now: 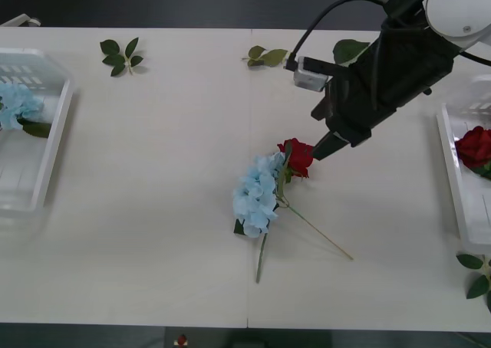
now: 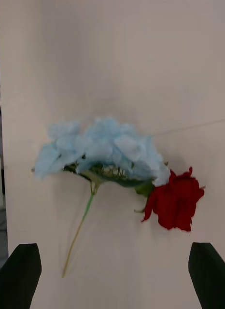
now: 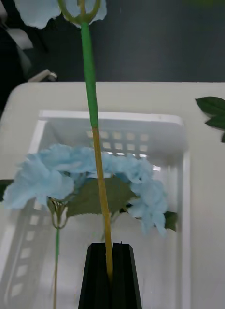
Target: Put the red flowers into the right box and the blue flowers into the left box
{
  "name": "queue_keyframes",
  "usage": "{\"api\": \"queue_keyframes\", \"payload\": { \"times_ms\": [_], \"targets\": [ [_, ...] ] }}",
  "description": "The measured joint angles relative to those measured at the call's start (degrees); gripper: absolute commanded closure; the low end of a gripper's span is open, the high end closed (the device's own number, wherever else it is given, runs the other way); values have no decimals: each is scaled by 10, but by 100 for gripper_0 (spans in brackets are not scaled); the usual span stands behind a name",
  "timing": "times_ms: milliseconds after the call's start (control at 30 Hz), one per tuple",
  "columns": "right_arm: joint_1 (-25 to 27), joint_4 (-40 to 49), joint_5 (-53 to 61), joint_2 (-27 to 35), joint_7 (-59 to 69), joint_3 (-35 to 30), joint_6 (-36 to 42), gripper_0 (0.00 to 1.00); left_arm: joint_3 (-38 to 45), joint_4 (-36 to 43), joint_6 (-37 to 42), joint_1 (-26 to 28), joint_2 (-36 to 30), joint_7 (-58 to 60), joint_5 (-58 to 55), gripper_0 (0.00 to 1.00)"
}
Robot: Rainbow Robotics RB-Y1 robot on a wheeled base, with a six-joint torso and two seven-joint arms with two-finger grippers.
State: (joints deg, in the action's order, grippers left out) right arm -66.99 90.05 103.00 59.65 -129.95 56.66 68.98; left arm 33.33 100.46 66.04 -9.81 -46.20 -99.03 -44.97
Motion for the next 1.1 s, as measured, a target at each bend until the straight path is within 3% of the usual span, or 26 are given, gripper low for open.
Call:
{"api": "queue_keyframes", "payload": {
  "times_ms": [267, 633, 867, 1100],
  "targets": [
    [9, 94, -92, 60, 23, 46, 16, 11, -49, -112, -135, 0, 0, -1, 37, 100],
    [113, 166, -236, 58, 174, 38, -23, 11, -65, -124, -145, 50, 2, -4, 40, 100],
    [159, 206, -329, 43, 264, 38, -51, 11, -66, -124, -150, 68, 42, -36, 55, 100],
    [193, 216, -456, -11, 331, 38, -24, 11, -66, -124, -152, 70, 70, -36, 69, 100]
  ]
}}
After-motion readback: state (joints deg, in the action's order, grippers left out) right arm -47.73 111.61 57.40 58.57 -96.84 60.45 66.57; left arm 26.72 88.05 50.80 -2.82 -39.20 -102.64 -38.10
